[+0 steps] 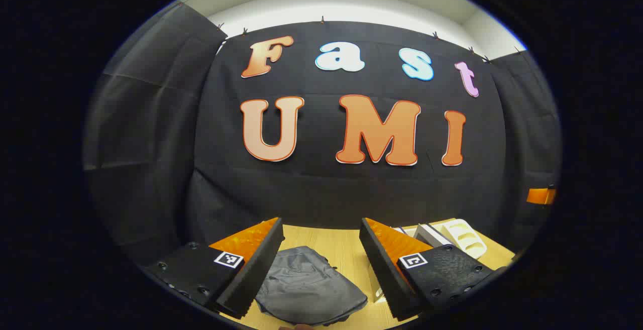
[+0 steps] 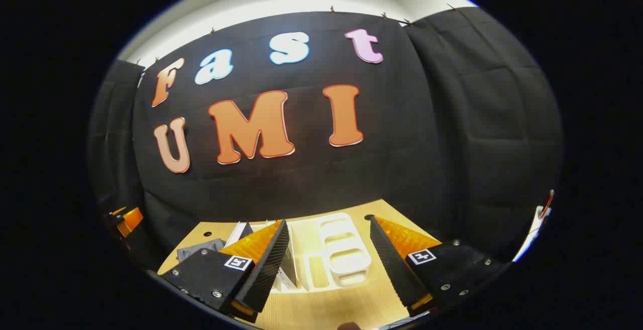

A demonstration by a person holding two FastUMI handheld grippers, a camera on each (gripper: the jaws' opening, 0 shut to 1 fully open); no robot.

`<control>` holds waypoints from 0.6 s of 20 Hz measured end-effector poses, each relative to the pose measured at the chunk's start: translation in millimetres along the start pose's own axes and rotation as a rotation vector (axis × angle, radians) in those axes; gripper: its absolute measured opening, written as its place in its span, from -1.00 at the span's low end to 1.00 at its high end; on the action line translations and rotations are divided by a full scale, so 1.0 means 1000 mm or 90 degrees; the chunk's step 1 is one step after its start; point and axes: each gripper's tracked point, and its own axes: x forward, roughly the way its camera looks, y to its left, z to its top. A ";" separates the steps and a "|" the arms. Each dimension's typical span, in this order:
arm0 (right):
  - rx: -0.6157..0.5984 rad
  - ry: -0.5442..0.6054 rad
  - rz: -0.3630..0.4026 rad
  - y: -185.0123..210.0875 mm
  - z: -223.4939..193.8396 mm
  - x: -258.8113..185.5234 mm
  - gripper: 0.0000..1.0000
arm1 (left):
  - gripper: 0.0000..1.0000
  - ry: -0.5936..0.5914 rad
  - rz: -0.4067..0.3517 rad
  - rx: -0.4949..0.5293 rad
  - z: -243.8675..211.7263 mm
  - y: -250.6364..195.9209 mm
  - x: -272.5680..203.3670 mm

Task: Open the schoolbag, grab two books from the bookshelf and put them into the schoolbag.

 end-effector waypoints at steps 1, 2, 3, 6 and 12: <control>-0.001 0.002 0.020 0.004 0.001 0.002 0.93 | 0.94 -0.008 0.018 -0.007 0.003 0.006 -0.005; 0.002 0.008 0.040 0.008 -0.001 0.006 0.93 | 0.94 -0.011 0.035 -0.004 0.007 0.009 -0.009; 0.009 0.017 0.059 0.016 -0.002 0.011 1.00 | 0.93 -0.014 0.054 0.003 0.009 0.014 -0.014; 0.002 0.030 0.085 0.024 -0.007 0.026 1.00 | 0.94 -0.027 0.086 0.017 0.017 0.017 -0.027; -0.013 0.011 0.069 0.036 -0.007 0.011 0.93 | 0.93 -0.018 0.078 0.038 0.014 0.039 -0.027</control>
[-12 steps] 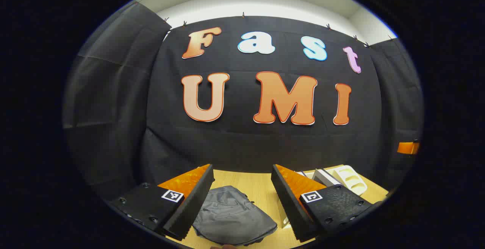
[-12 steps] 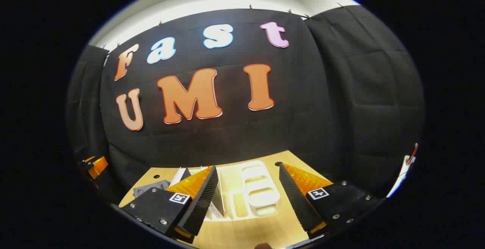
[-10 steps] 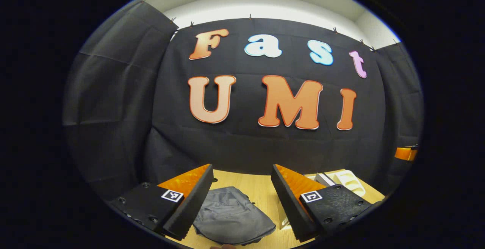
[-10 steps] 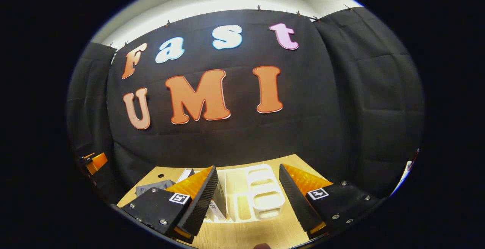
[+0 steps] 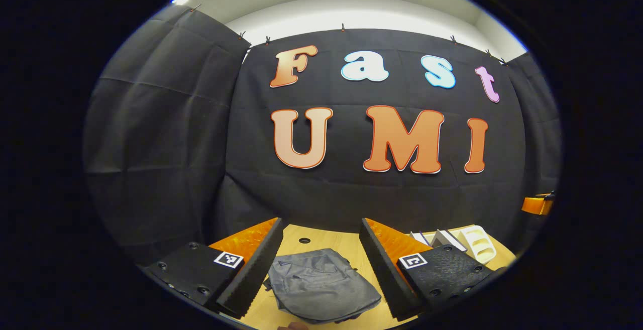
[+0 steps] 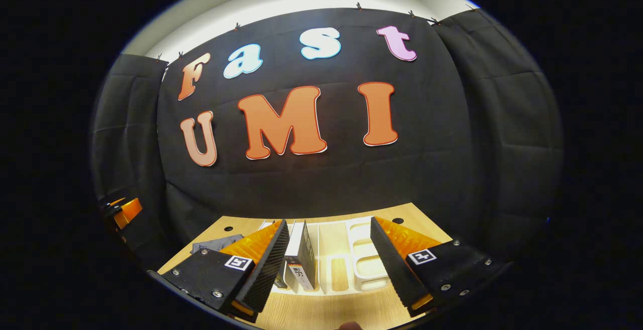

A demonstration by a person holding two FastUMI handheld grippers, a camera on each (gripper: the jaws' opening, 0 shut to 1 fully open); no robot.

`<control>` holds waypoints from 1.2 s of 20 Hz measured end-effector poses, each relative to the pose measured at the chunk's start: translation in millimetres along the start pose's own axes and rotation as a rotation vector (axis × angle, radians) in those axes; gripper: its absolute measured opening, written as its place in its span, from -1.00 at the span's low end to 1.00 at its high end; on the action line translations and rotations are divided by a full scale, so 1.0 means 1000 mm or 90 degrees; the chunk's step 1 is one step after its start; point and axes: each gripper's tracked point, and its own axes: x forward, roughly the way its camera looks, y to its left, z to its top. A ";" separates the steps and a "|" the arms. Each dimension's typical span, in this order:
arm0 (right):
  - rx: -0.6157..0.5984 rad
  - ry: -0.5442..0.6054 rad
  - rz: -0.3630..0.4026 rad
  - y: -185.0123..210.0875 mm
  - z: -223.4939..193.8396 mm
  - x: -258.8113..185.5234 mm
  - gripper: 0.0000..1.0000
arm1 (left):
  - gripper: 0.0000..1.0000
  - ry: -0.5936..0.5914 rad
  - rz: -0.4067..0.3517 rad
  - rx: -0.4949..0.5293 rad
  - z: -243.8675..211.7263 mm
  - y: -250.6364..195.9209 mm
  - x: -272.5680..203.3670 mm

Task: Open the schoolbag, grab two books from the bookshelf and put them into the schoolbag.

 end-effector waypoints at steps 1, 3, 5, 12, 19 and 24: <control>0.003 -0.002 -0.008 0.004 -0.001 -0.003 0.93 | 0.93 0.000 -0.004 0.012 0.000 0.008 0.002; 0.008 -0.013 -0.018 0.014 -0.002 -0.009 0.93 | 0.93 -0.008 -0.017 0.015 0.002 0.017 0.007; 0.005 -0.018 -0.032 0.021 -0.001 -0.014 0.93 | 0.93 -0.007 -0.031 0.003 0.000 0.025 0.014; -0.016 -0.014 -0.054 0.030 -0.009 -0.016 1.00 | 0.93 -0.006 -0.061 0.050 -0.010 0.021 0.035; -0.044 0.027 -0.070 0.030 -0.034 -0.018 0.94 | 0.94 0.014 -0.113 0.243 -0.072 -0.001 0.040; -0.046 0.048 -0.080 0.027 -0.045 -0.019 0.94 | 0.94 0.079 -0.163 0.313 -0.144 -0.015 0.027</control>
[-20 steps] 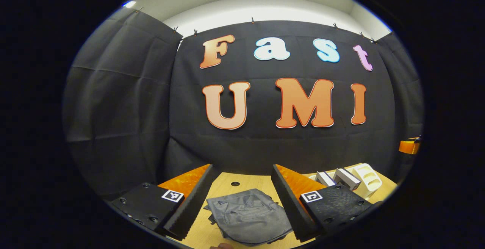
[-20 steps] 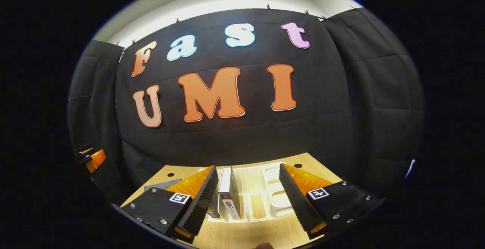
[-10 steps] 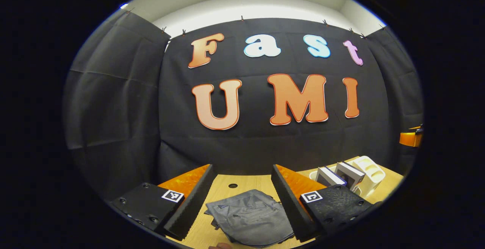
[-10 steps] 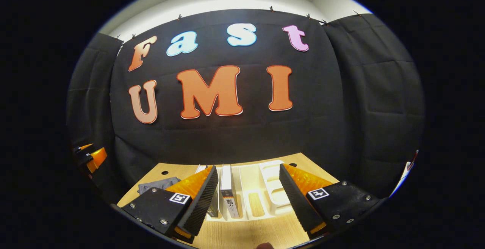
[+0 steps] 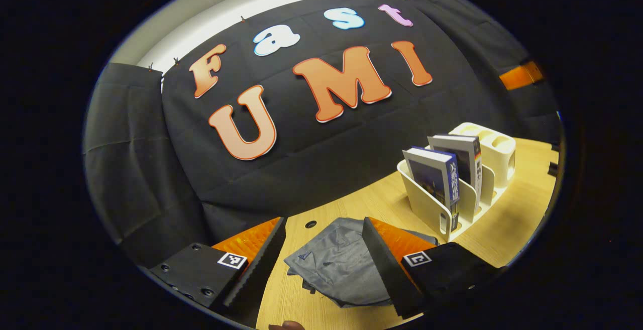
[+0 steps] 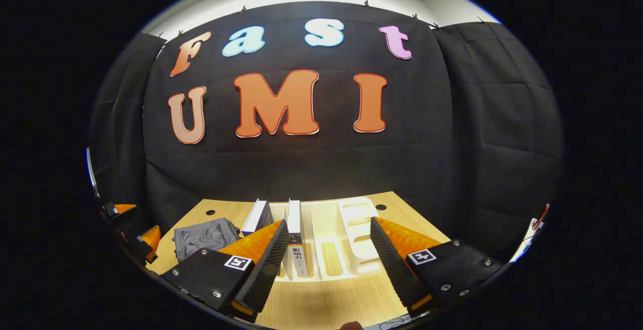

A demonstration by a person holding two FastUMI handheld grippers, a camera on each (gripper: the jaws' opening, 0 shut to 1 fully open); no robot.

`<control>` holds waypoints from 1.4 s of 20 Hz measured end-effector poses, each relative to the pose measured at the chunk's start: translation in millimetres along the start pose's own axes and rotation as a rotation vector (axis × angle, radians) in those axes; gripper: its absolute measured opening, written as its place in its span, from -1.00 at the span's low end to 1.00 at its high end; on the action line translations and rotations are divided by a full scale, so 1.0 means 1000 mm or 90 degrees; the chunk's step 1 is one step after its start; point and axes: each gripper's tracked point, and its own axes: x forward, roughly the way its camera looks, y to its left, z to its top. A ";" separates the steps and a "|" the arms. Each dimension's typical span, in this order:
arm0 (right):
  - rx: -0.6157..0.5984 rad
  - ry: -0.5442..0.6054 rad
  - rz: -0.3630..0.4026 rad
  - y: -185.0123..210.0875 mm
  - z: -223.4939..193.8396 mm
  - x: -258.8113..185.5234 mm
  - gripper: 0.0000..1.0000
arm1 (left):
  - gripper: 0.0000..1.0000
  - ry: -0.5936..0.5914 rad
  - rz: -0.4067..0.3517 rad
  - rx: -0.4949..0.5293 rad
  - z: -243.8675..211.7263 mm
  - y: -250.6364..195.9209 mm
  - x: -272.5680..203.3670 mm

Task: Open the schoolbag, grab two books from the bookshelf and put them into the schoolbag.

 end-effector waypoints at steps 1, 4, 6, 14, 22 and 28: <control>-0.003 0.008 -0.002 -0.001 -0.005 -0.001 0.94 | 0.94 0.020 -0.017 0.008 -0.016 -0.012 0.002; -0.009 0.030 -0.010 -0.006 -0.020 -0.004 0.93 | 0.94 0.065 -0.051 0.051 -0.054 -0.037 0.003; -0.009 0.043 -0.014 -0.009 -0.028 -0.004 0.93 | 0.95 0.091 -0.079 0.067 -0.078 -0.054 0.002; 0.016 0.101 -0.044 -0.033 -0.065 -0.012 0.94 | 0.95 0.147 -0.164 0.164 -0.145 -0.121 0.004; 0.030 0.122 -0.071 -0.048 -0.079 -0.019 0.94 | 0.95 0.181 -0.190 0.203 -0.172 -0.141 0.025; 0.033 0.138 -0.074 -0.047 -0.086 -0.018 0.94 | 0.96 0.211 -0.208 0.226 -0.185 -0.149 0.039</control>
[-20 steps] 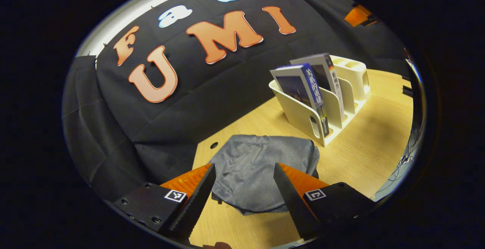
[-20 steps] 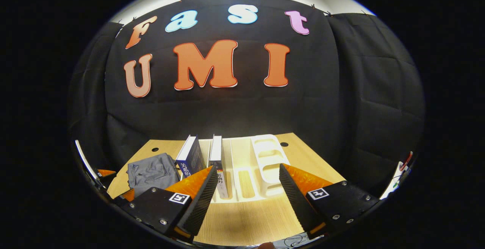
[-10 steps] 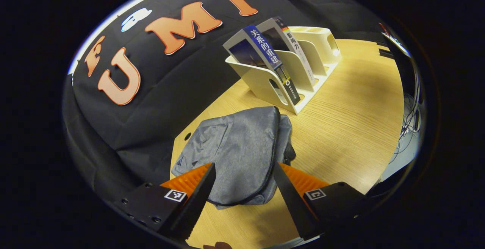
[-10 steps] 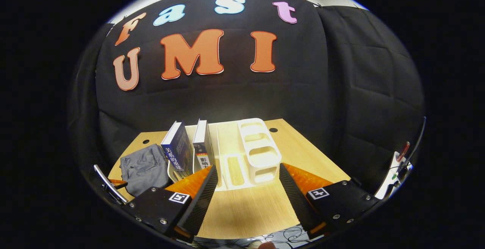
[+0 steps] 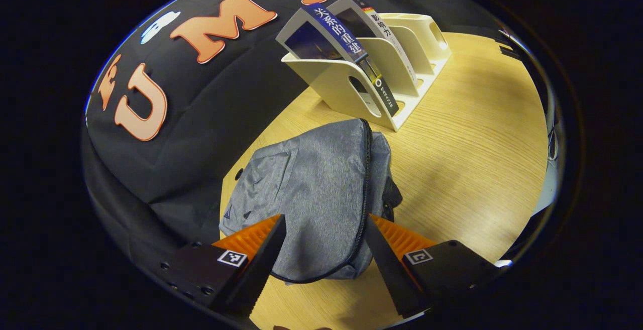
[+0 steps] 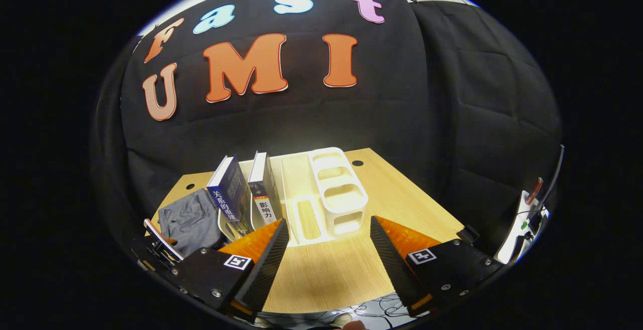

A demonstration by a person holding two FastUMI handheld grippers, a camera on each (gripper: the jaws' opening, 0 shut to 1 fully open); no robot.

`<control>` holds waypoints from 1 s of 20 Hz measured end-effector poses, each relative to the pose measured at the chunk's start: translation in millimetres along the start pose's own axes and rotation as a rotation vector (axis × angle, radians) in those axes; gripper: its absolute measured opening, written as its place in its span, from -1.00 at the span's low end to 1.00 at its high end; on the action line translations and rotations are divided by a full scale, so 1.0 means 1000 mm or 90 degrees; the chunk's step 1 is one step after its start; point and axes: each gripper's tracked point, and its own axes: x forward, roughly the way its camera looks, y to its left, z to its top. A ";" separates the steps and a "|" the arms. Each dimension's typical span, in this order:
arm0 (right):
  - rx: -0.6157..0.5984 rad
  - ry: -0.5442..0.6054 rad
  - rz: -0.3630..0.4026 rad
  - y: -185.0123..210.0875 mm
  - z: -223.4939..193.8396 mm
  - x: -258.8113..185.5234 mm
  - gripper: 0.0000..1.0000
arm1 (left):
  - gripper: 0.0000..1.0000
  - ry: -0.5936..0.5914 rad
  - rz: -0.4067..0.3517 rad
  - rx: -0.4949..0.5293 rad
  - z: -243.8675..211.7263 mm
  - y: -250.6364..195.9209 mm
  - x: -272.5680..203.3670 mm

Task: Open the schoolbag, grab two books from the bookshelf and put them into the schoolbag.

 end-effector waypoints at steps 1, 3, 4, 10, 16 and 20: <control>0.000 0.003 0.001 0.001 -0.001 0.001 0.95 | 0.67 0.001 -0.010 0.005 0.001 -0.004 -0.001; 0.003 0.007 0.003 0.003 -0.003 0.003 0.94 | 0.10 0.000 -0.025 0.007 0.005 -0.011 0.000; 0.006 0.010 0.007 0.005 -0.004 0.003 0.94 | -0.15 0.000 -0.034 0.010 0.008 -0.013 -0.001; 0.020 0.027 0.038 0.019 -0.005 0.011 0.94 | -0.93 0.009 -0.009 -0.025 0.020 0.008 -0.014; 0.064 0.048 0.070 0.031 -0.008 0.019 0.94 | -0.95 0.002 -0.005 -0.083 0.050 0.073 -0.033; 0.093 0.059 0.076 0.037 -0.012 0.022 0.94 | -0.95 -0.022 0.006 -0.089 0.079 0.127 -0.039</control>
